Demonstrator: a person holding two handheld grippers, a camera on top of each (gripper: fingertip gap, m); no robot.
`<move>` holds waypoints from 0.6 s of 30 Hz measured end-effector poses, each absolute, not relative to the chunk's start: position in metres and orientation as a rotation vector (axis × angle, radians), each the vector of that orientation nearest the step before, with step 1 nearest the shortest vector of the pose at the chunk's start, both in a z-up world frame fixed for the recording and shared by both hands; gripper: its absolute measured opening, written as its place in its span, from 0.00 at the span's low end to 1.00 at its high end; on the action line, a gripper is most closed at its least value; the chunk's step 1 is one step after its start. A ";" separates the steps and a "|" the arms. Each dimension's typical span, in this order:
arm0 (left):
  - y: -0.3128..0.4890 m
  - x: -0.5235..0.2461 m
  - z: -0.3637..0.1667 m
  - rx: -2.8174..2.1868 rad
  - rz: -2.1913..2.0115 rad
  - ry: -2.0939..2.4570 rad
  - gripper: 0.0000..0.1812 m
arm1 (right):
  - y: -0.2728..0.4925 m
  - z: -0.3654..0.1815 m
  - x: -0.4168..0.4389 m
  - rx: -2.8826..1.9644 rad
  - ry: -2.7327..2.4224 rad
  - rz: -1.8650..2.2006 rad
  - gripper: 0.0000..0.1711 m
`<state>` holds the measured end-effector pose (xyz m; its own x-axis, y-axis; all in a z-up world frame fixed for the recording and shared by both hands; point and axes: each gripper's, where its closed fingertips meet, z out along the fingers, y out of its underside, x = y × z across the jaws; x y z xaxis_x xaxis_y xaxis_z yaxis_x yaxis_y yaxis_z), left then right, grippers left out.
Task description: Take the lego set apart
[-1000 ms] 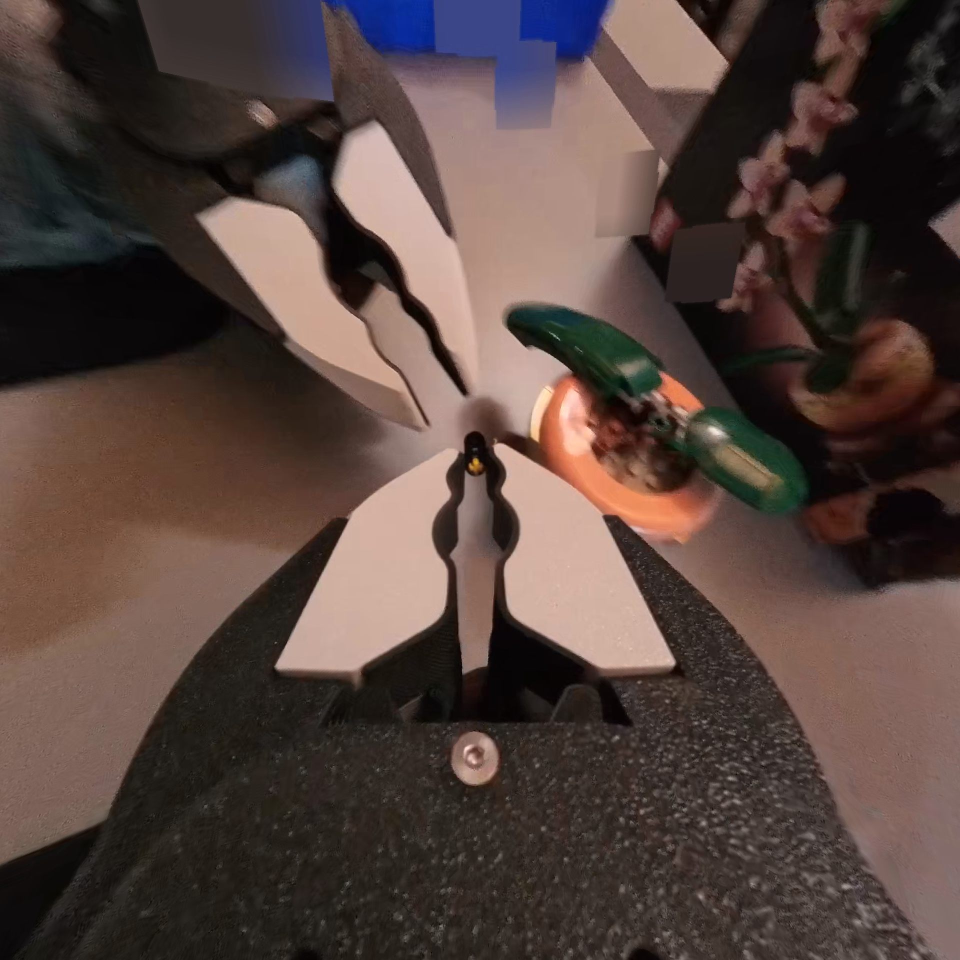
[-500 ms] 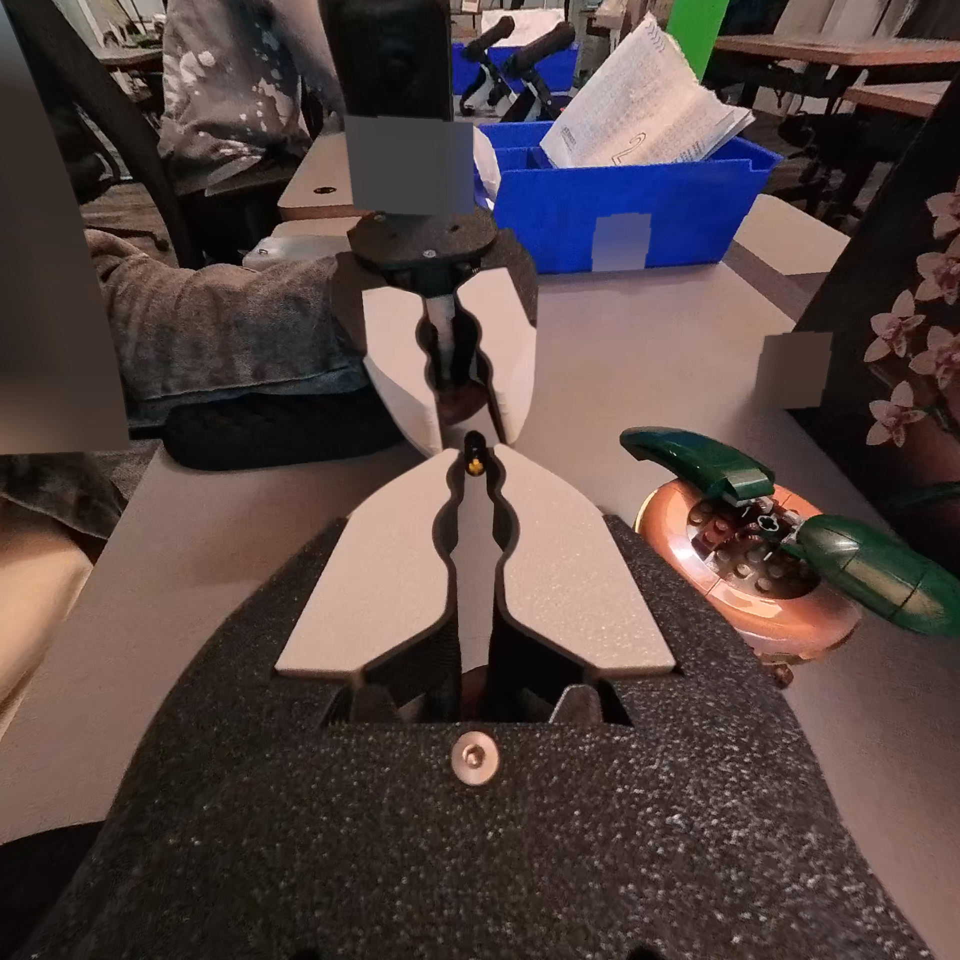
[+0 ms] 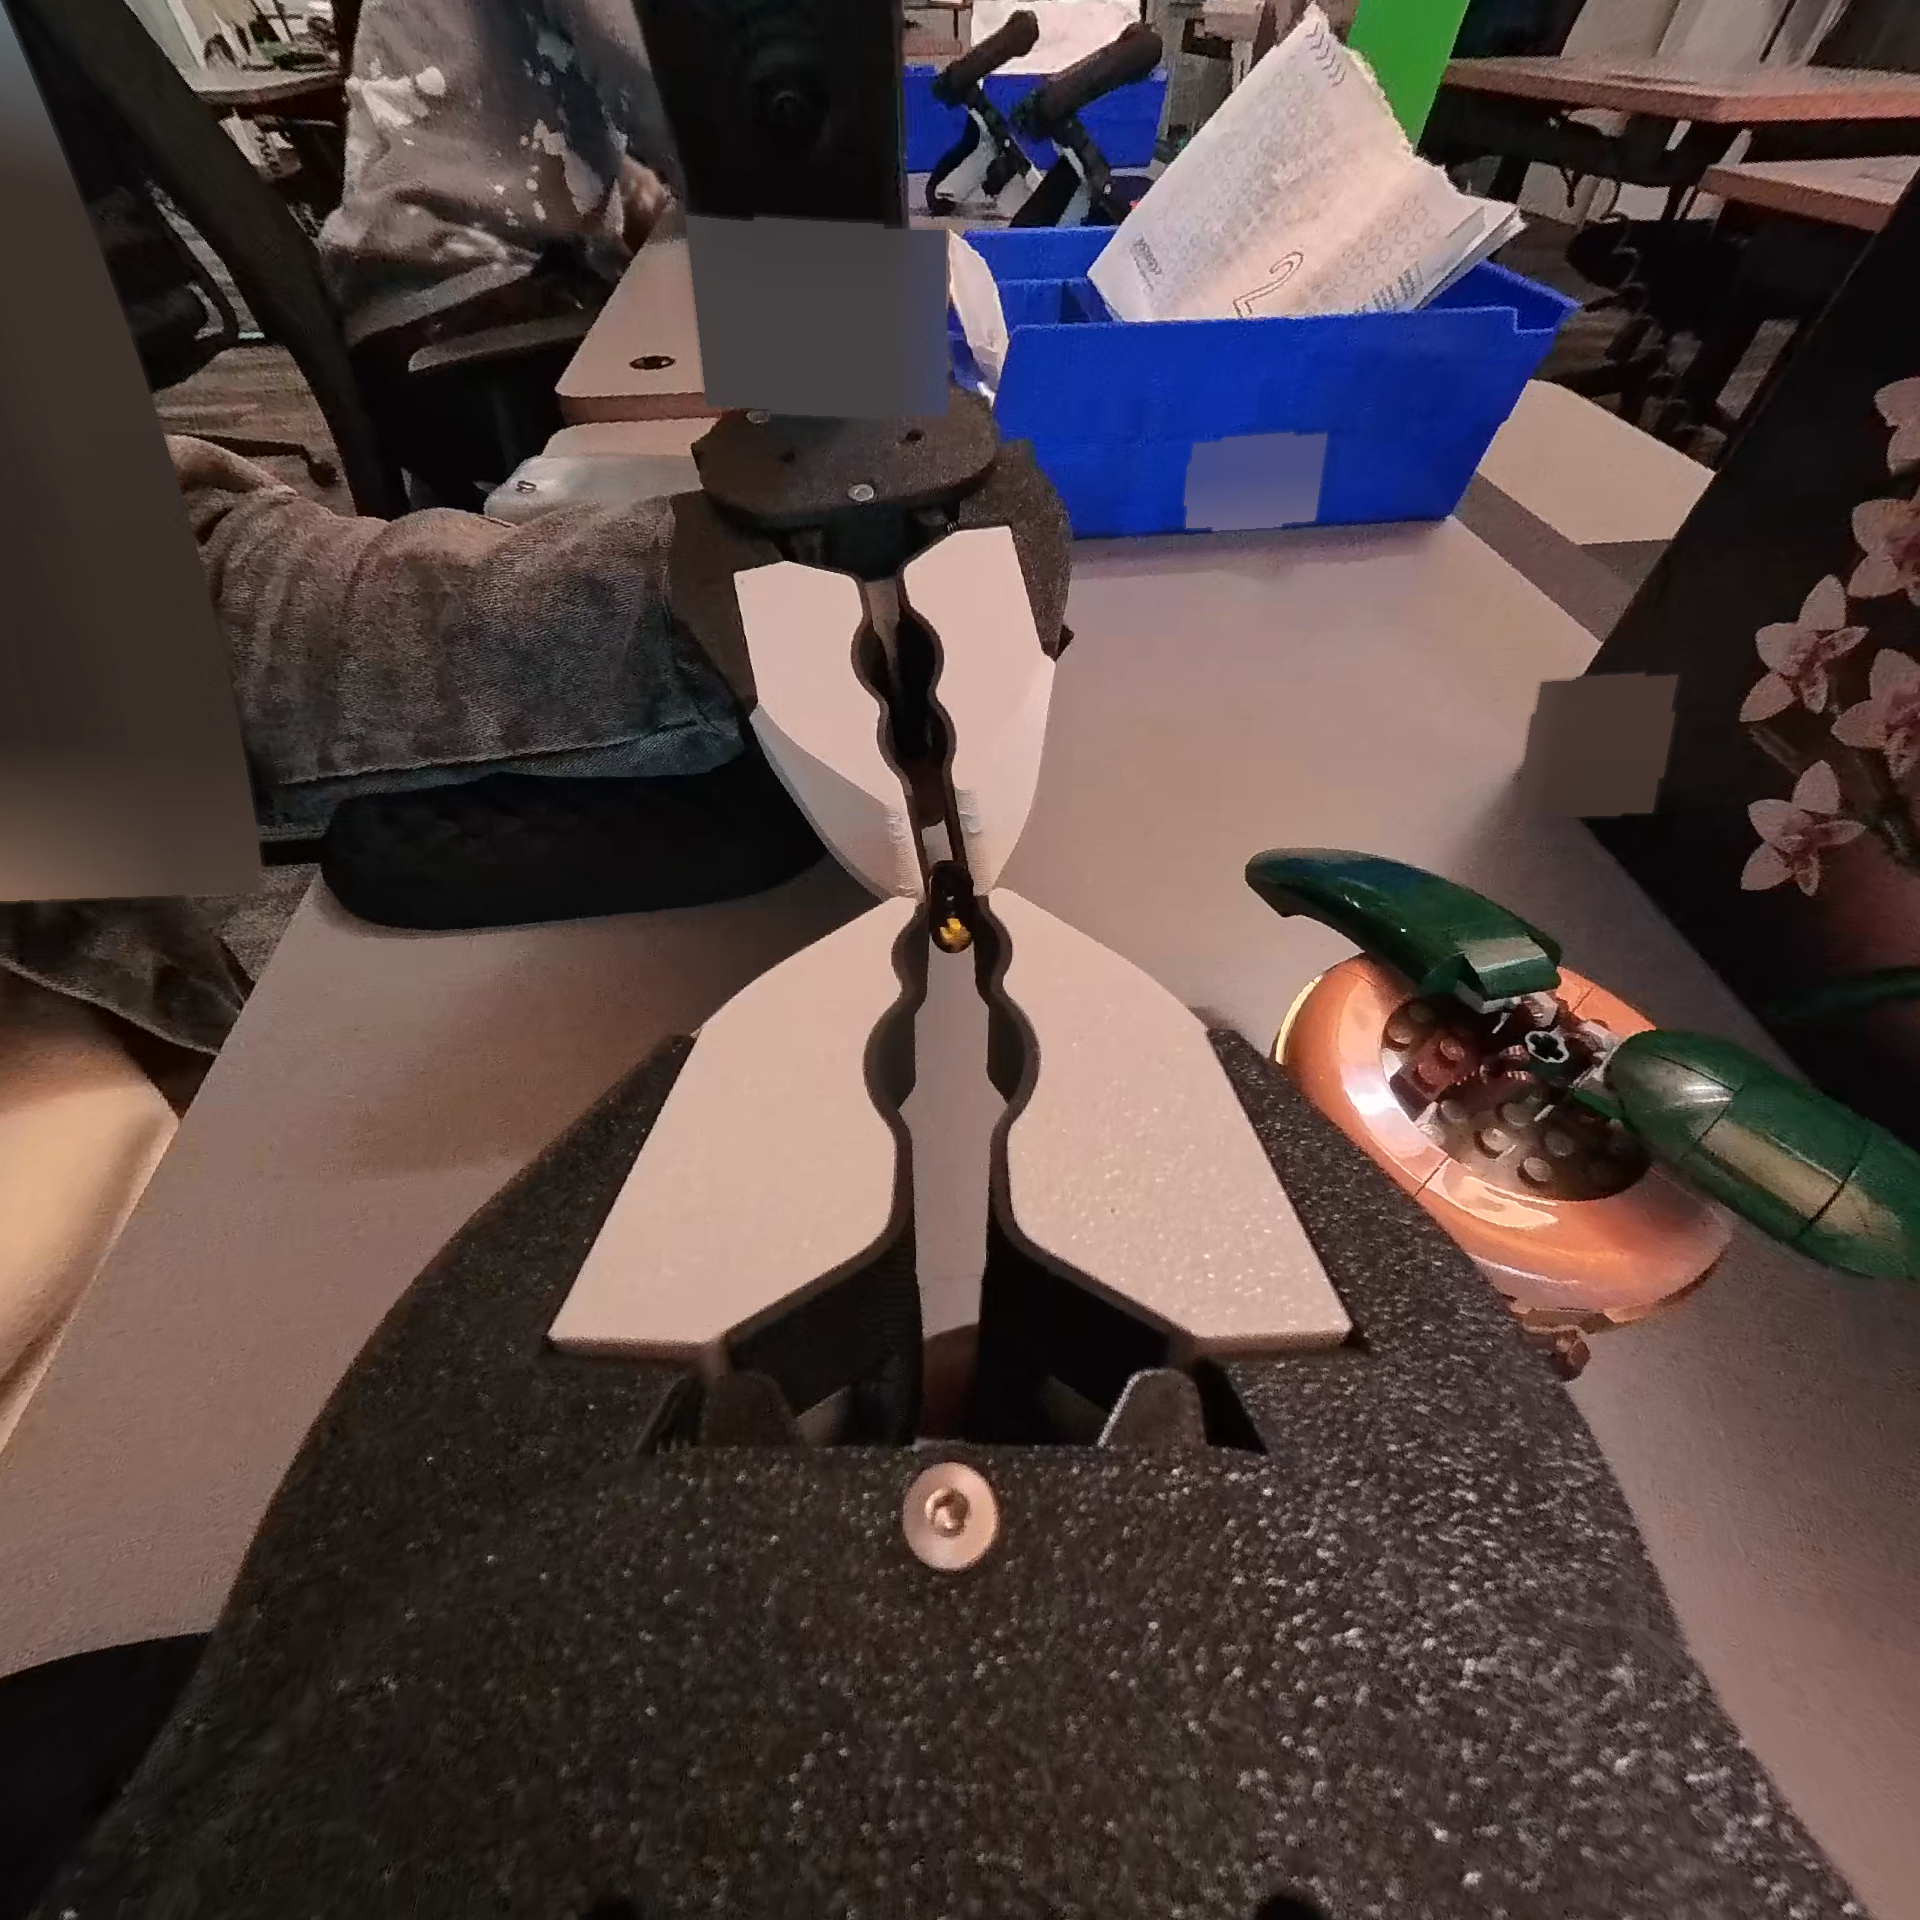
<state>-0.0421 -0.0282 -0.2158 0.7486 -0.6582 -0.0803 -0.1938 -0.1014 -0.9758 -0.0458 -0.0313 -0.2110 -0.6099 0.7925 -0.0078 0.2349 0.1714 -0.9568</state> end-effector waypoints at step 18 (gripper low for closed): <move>-0.028 -0.044 -0.234 -1.750 -0.411 0.743 0.03 | -0.029 -0.224 -0.044 -0.978 -2.017 1.354 0.08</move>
<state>-0.0440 -0.0284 -0.2339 0.7397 -0.6661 -0.0959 -0.2730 -0.1668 -0.9475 -0.0445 -0.0286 -0.2242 -0.6062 0.7950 0.0242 0.2789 0.2410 -0.9296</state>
